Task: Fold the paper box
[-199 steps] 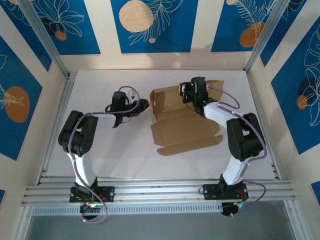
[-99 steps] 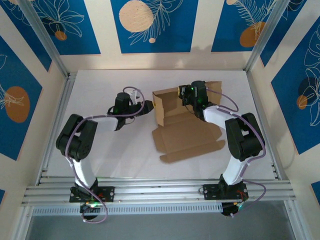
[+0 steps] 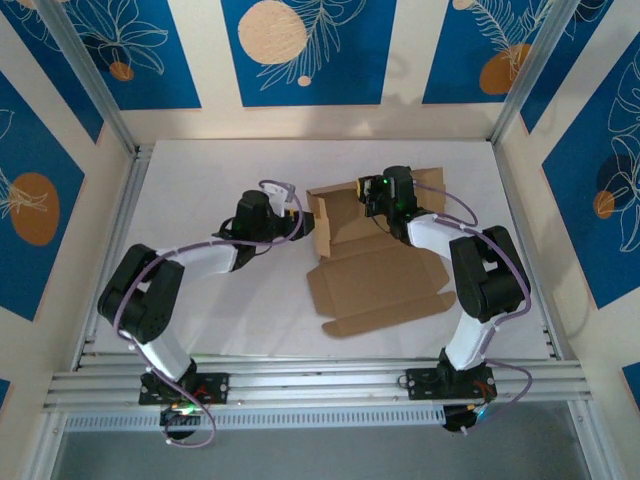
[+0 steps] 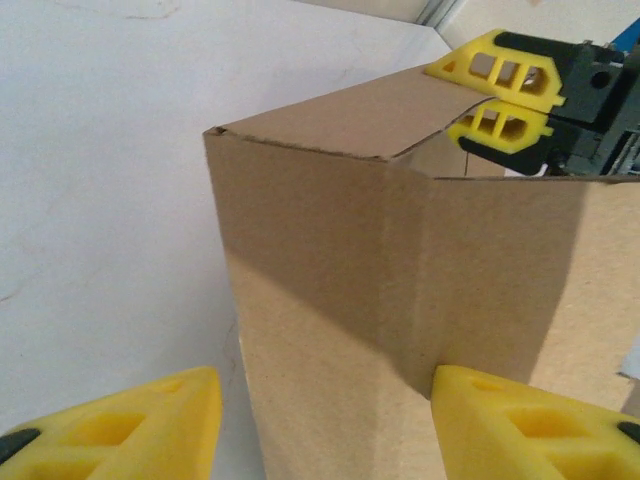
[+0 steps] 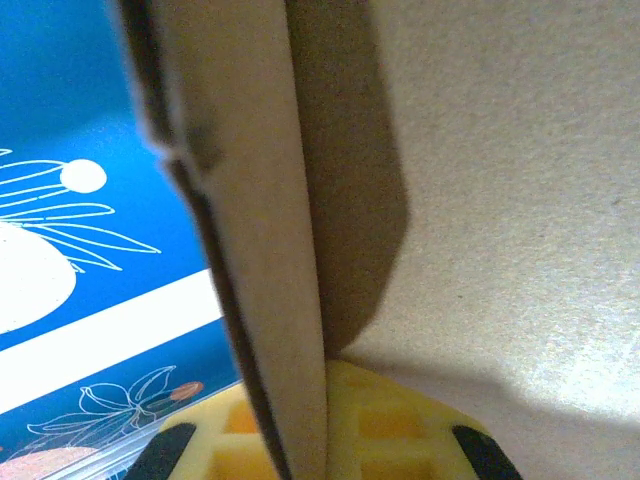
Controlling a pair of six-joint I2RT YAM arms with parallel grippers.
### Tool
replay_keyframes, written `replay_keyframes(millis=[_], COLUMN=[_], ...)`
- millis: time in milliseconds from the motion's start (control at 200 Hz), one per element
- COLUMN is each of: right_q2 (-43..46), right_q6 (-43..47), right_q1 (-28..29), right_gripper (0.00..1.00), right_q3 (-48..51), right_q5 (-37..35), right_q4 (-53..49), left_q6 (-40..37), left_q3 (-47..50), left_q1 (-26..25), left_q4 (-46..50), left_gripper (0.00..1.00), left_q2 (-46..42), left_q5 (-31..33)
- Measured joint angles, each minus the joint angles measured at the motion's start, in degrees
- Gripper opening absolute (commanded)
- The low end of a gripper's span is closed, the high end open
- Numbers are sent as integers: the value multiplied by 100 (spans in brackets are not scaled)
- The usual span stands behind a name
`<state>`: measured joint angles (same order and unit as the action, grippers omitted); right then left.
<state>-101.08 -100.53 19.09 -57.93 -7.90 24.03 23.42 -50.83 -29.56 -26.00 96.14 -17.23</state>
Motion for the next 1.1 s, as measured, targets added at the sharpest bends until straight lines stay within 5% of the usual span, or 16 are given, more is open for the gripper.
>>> replay_keyframes(millis=[520,830,1100], right_q2=[0,0,2], right_q6=[17,22,68], right_q1=[0,0,17], right_gripper=[0,0,0], right_q3=[-9,-13,-13], right_q5=[4,63,46], right_q4=[-4,-9,-7], left_q6=[-4,-13,-203], left_q3=[92,52,-264], left_q1=[-37,-50,-92], left_q4=[-323,-433,-131], left_gripper=[59,69,64], left_q2=[-2,197,531], left_q5=[-457,-629,-516])
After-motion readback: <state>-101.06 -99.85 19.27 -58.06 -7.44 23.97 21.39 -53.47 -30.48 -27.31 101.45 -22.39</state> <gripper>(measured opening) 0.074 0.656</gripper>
